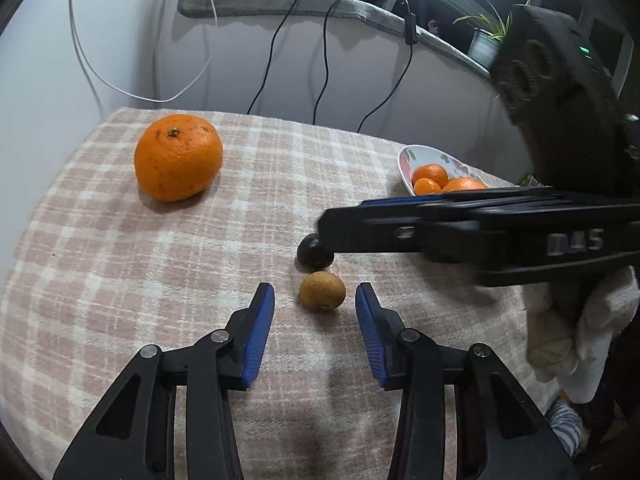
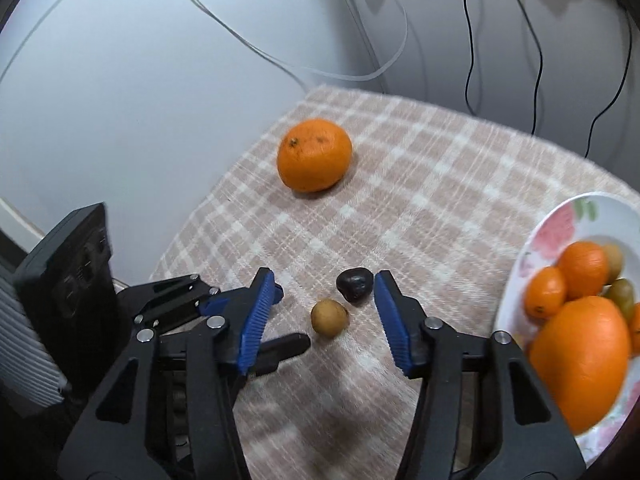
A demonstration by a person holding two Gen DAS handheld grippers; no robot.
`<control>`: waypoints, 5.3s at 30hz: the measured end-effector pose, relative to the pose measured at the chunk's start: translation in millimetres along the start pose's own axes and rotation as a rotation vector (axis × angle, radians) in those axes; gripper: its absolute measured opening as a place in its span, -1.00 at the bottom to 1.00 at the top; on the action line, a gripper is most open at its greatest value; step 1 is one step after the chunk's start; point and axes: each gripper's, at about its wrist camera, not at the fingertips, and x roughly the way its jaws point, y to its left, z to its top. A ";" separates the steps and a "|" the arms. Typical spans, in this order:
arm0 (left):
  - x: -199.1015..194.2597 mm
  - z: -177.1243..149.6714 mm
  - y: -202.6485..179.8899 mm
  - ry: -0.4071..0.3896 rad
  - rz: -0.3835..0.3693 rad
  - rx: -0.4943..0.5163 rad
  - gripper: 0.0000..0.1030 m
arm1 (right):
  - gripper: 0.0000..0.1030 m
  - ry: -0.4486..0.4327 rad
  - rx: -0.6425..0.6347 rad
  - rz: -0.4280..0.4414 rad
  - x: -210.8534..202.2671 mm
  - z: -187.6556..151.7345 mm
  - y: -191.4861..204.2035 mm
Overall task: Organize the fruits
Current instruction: 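Move both grippers back to the remaining brown kiwi and dark plum, then close the right gripper on the dark plum while the left grasps the brown kiwi, then carry the kiwi with the left gripper while the right carries the plum, release both on the plate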
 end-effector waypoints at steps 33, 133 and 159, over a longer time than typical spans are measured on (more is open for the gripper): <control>23.2 1.5 -3.1 0.032 -0.008 0.036 -0.56 | -0.49 0.094 0.004 -0.094 44.8 2.2 -6.5; 87.7 114.2 -104.0 0.007 -0.038 0.188 -0.51 | -0.49 -0.253 0.166 -0.292 -145.3 -48.6 -171.2; 87.2 119.5 -116.6 -0.004 -0.044 0.236 -0.25 | 0.18 -0.244 0.109 -0.299 -130.1 -36.8 -166.0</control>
